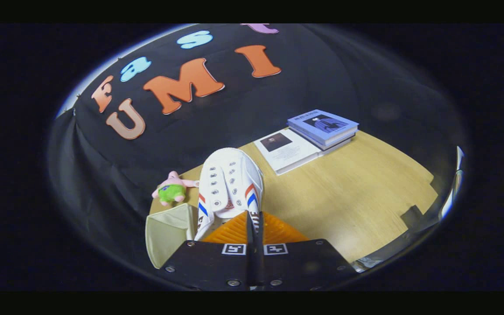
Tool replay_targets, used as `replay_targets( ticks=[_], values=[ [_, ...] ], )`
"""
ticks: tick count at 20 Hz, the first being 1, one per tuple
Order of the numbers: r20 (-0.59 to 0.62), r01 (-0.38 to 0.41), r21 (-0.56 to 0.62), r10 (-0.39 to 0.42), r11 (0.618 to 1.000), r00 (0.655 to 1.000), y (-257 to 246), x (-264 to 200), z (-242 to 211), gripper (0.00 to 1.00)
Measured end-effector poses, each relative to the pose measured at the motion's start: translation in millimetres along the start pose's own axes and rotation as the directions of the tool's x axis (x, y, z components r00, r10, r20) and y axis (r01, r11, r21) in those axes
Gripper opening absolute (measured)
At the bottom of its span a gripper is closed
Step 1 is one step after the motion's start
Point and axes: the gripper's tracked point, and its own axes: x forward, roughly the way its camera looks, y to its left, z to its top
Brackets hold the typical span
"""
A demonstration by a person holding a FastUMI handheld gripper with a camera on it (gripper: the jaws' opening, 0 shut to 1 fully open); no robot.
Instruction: Open the storage box then place both shoes into the box .Put the left shoe in first, then the right shoe, with the right side of both shoes facing outward in a uniform manner.
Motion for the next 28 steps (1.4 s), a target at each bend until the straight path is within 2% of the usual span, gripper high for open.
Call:
replay_targets(
  ticks=[5,10,17,24,28],
  values=[
    [0.005,-0.041,-0.035,0.041,0.999,0.999,65.7,-13.2,-27.0,0.00],
    [-0.021,-0.051,-0.066,0.050,0.996,0.999,103.4,-10.4,-66.6,0.00],
    [-0.073,0.024,-0.215,-0.041,0.976,0.997,108.9,16.0,-106.3,0.00],
    [-0.081,0.050,-0.272,-0.075,0.961,0.994,104.4,20.3,-106.8,0.03],
    [-0.102,0.029,-0.263,-0.058,0.964,0.993,110.7,14.3,-108.2,0.16]
  ],
)
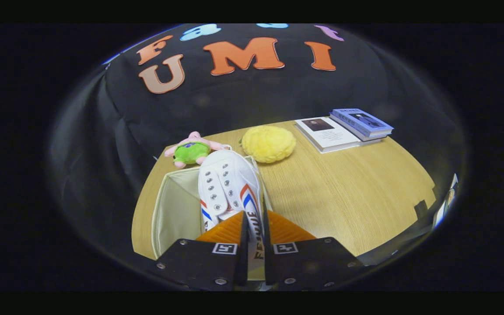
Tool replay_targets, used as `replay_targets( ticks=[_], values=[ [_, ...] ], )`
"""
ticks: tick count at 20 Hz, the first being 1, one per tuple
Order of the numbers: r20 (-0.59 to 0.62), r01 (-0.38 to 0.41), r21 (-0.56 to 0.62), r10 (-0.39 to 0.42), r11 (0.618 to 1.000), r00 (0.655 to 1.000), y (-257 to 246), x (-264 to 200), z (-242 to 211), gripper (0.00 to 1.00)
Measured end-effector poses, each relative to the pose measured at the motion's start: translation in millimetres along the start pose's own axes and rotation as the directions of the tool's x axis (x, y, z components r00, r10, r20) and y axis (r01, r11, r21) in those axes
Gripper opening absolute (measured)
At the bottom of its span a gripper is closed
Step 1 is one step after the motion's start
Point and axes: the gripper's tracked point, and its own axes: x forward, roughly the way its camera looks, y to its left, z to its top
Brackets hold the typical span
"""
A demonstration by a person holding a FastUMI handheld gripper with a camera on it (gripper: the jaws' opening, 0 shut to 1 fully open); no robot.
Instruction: Open the storage box then place both shoes into the box .Put the left shoe in first, then the right shoe, with the right side of both shoes facing outward in a uniform manner.
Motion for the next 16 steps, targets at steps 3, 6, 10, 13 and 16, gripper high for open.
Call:
replay_targets(
  ticks=[3,6,10,13,16],
  values=[
    [0.069,-0.019,0.008,0.018,1.000,0.997,3.6,-12.9,29.4,0.31],
    [0.126,-0.015,-0.005,0.016,1.000,0.992,-1.7,-24.3,57.6,0.80],
    [0.194,-0.015,-0.002,0.015,1.000,0.981,-14.1,-39.0,87.6,0.98],
    [0.233,-0.024,-0.012,0.027,1.000,0.972,-27.0,-49.3,111.5,0.98],
    [0.303,-0.032,-0.008,0.033,0.999,0.953,-44.0,-67.0,144.0,0.99]
  ],
)
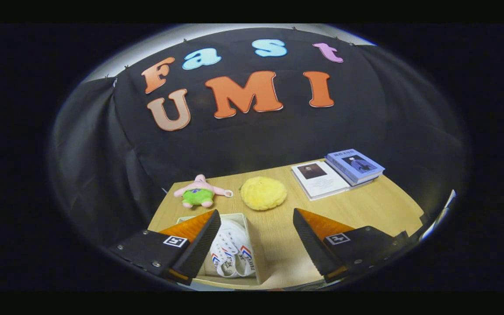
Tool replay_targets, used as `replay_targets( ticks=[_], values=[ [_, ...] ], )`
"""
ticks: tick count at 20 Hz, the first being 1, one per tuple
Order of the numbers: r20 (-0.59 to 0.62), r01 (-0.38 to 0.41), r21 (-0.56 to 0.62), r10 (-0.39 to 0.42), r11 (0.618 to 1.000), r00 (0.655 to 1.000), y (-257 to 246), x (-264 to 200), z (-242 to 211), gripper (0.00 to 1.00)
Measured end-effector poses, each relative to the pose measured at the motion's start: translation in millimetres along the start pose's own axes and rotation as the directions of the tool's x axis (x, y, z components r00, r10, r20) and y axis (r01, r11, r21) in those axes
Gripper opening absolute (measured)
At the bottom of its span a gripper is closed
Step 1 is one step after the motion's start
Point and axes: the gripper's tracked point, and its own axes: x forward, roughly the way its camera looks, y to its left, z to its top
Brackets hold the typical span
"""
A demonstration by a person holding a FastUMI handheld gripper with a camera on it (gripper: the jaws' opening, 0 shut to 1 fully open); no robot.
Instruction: Open the storage box then place both shoes into the box .Put the left shoe in first, then the right shoe, with the right side of both shoes facing outward in a uniform manner.
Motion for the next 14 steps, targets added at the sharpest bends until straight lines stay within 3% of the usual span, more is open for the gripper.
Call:
replay_targets(
  ticks=[6,14],
  values=[
    [0.147,0.009,-0.023,-0.006,1.000,0.989,-47.0,-29.0,61.9,0.98],
    [0.215,0.063,-0.039,-0.053,0.997,0.975,-108.1,-58.6,84.5,0.98]
  ],
)
